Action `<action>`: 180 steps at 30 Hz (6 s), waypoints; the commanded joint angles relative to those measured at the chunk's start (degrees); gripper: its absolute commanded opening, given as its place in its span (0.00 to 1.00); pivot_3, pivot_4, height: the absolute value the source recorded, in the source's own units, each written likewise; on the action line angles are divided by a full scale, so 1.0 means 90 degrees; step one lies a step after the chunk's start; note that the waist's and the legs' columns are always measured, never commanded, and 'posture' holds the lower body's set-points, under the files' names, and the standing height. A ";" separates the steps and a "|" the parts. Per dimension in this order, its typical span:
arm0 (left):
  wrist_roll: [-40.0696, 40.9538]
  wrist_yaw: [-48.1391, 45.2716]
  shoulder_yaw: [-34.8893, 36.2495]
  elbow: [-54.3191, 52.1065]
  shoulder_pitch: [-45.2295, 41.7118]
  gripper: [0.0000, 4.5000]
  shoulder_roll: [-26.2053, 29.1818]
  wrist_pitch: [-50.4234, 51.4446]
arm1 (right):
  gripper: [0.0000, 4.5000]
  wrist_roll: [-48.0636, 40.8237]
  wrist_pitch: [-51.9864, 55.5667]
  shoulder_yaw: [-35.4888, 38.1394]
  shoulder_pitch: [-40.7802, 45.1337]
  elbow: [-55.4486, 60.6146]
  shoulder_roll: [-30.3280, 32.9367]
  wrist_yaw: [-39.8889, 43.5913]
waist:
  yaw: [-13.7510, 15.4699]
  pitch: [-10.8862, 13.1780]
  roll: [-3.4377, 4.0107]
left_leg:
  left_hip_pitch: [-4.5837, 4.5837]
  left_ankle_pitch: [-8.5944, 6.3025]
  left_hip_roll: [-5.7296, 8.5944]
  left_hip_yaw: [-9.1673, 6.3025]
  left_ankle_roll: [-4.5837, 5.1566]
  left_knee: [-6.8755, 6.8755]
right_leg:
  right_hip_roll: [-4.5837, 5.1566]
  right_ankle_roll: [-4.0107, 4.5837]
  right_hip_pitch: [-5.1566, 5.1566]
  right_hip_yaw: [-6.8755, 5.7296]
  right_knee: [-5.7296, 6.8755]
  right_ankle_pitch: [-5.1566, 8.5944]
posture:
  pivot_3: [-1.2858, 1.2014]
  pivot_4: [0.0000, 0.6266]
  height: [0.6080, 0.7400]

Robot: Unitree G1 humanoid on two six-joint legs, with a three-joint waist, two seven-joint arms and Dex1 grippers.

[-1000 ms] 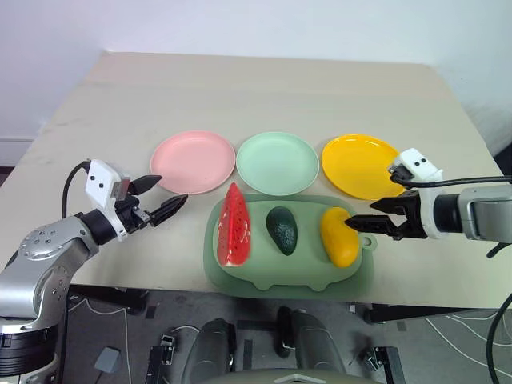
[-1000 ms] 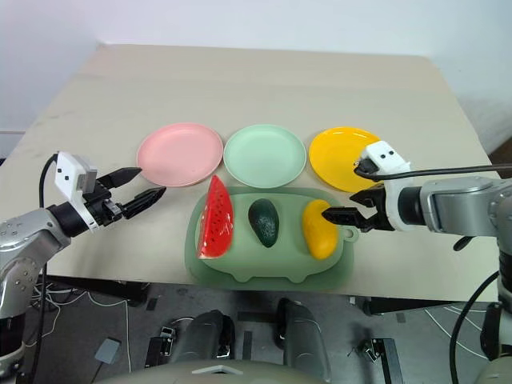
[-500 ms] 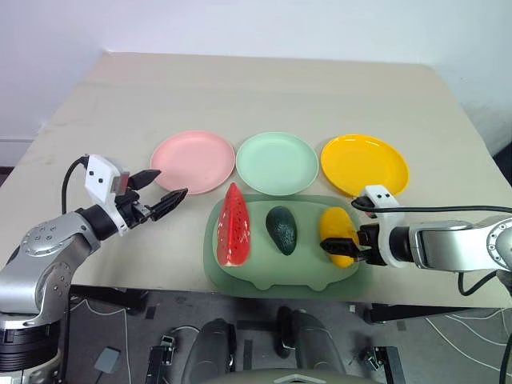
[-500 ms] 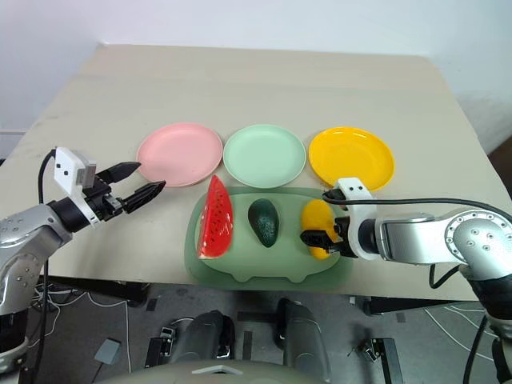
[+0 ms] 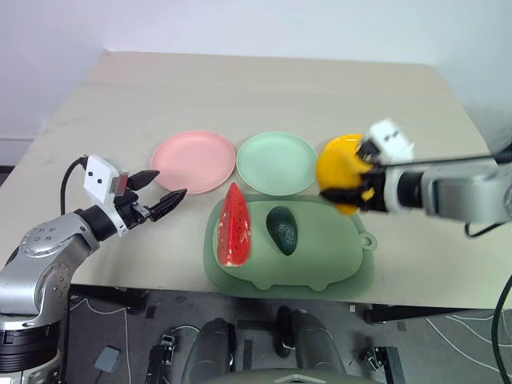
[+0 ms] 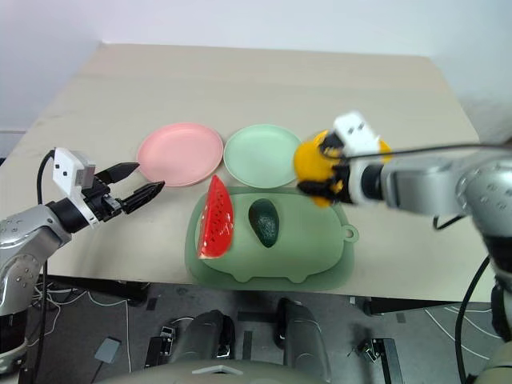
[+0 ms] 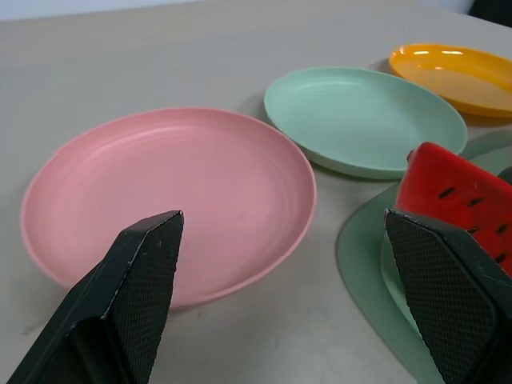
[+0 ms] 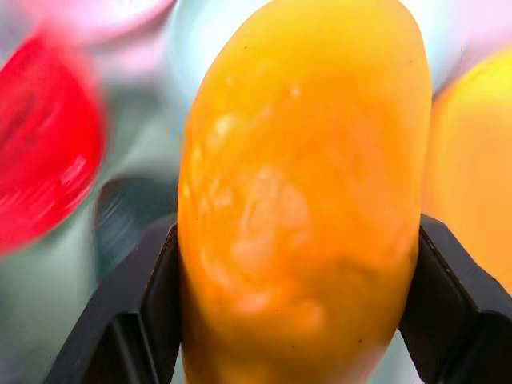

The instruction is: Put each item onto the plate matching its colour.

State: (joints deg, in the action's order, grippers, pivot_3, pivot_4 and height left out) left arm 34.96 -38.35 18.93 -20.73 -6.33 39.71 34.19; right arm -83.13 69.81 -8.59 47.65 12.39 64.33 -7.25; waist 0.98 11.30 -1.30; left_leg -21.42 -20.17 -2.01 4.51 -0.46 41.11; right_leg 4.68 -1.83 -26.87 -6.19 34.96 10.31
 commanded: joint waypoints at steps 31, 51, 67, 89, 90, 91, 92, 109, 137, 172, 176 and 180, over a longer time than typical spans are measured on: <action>-0.0093 -0.0101 0.0005 0.0078 -0.0110 0.94 0.0044 -0.0284 | 1.00 0.3534 0.2501 0.1594 0.0108 0.0818 -0.1694 0.4363 | -0.0023 0.0000 0.0004 | 0.0006 -0.0004 -0.0007 0.0004 0.0007 -0.0003 | 0.0000 0.0002 -0.0010 0.0004 0.0018 -0.0002 | 0.52 0.24 1.00; 0.0162 -0.0233 -0.0075 0.0000 -0.0291 0.94 0.0066 -0.0088 | 1.00 -0.1035 0.1725 0.0812 -0.1220 0.0797 -0.3205 -0.1531 | -0.0042 -0.0001 0.0003 | 0.0010 -0.0004 0.0006 -0.0001 0.0006 -0.0002 | 0.0006 0.0000 0.0005 -0.0002 0.0017 -0.0003 | 0.52 0.24 1.00; 0.1247 -0.0882 0.0284 -0.0848 0.0490 0.94 0.0584 0.0567 | 1.00 -0.0691 0.1182 -0.0086 -0.1152 0.0548 -0.3256 -0.1941 | -0.0045 -0.0001 0.0005 | 0.0008 -0.0004 0.0003 -0.0003 0.0007 -0.0002 | 0.0003 0.0000 0.0002 -0.0002 0.0014 -0.0002 | 0.52 0.24 1.00; 0.0957 -0.0749 0.0258 -0.0705 0.0649 0.94 0.0596 0.0321 | 0.70 0.3639 -0.0213 -0.0807 0.1201 -0.1234 -0.2678 0.1761 | -0.0073 0.0004 0.0013 | 0.0001 -0.0005 0.0003 0.0001 0.0008 -0.0009 | -0.0005 0.0002 -0.0013 0.0002 0.0010 0.0000 | 0.52 0.24 1.00; 0.0903 -0.0748 0.0215 -0.0687 0.0648 0.94 0.0580 0.0292 | 0.70 0.4189 -0.0618 -0.1145 0.1303 -0.1653 -0.2734 0.2084 | -0.0068 0.0003 0.0011 | -0.0001 -0.0005 0.0004 0.0002 0.0008 -0.0009 | -0.0004 0.0001 -0.0013 0.0002 0.0006 0.0000 | 0.52 0.24 1.00; 0.0871 -0.0745 0.0184 -0.0682 0.0649 0.94 0.0566 0.0269 | 0.70 0.4692 -0.1031 -0.1440 0.1389 -0.2081 -0.2824 0.2385 | -0.0075 0.0003 0.0011 | -0.0002 -0.0005 0.0004 0.0000 0.0009 -0.0010 | -0.0003 0.0001 -0.0013 0.0001 0.0006 0.0000 | 0.52 0.24 1.00; 0.0849 -0.0745 0.0166 -0.0671 0.0640 0.94 0.0558 0.0254 | 0.70 0.5059 -0.1345 -0.1627 0.1457 -0.2447 -0.2935 0.2673 | -0.0081 0.0003 0.0011 | -0.0001 -0.0006 0.0006 0.0003 0.0010 -0.0009 | -0.0001 0.0000 -0.0012 0.0002 0.0006 0.0000 | 0.52 0.24 1.00; 0.0948 -0.0892 0.0264 -0.0948 0.0745 0.94 0.0753 0.0212 | 1.00 0.6352 -0.1336 -0.0673 0.1362 -0.1614 -0.2655 0.4893 | -0.0035 0.0009 0.0021 | -0.0015 -0.0005 0.0001 0.0002 0.0008 -0.0011 | 0.0003 0.0001 -0.0029 -0.0002 0.0016 -0.0001 | 0.52 0.24 1.00; 0.1552 0.1190 -0.1948 -0.0271 -0.4802 0.94 -0.0030 0.6478 | 1.00 0.6578 -0.0411 0.0804 0.0108 -0.0584 -0.3321 0.3753 | -0.0089 0.0009 0.0015 | -0.0001 0.0014 0.0016 0.0002 -0.0024 -0.0011 | 0.0003 -0.0019 -0.0012 0.0013 0.0014 -0.0005 | 0.52 0.24 1.00; 0.4629 0.6279 -0.1012 0.1348 -0.4829 0.77 -0.1197 0.6392 | 1.00 0.6547 -0.0205 0.1056 0.0097 -0.0373 -0.3767 0.3569 | -0.0150 0.0003 0.0015 | 0.0017 0.0030 0.0021 -0.0004 -0.0051 -0.0002 | 0.0008 -0.0014 0.0009 0.0012 0.0026 -0.0007 | 0.52 0.24 1.00; 0.3396 0.6123 -0.0976 0.2152 -0.5579 0.77 -0.0681 0.6064 | 1.00 0.6250 -0.0109 0.1185 0.0079 -0.0119 -0.3711 0.3854 | -0.0183 0.0003 0.0016 | 0.0017 0.0030 0.0025 -0.0002 -0.0052 -0.0005 | 0.0006 -0.0014 0.0011 0.0004 0.0022 -0.0007 | 0.52 0.24 1.00; 0.1727 0.5526 -0.1536 0.3607 -0.5914 0.77 -0.0328 0.4844 | 1.00 0.5857 0.0053 0.1225 -0.0183 0.0446 -0.3573 0.4201 | -0.0182 0.0002 0.0019 | 0.0022 0.0032 0.0023 0.0007 -0.0056 -0.0018 | -0.0001 -0.0014 0.0010 0.0003 0.0022 -0.0007 | 0.52 0.24 1.00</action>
State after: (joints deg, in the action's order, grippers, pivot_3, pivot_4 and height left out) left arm 55.81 13.53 6.43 8.06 -58.09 36.29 82.27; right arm -28.45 69.89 1.07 46.38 12.68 31.48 29.19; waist -0.66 11.31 -1.13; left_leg -21.25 -19.87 -1.81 4.58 -0.97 40.96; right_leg 4.67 -1.95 -26.78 -6.19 35.15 10.25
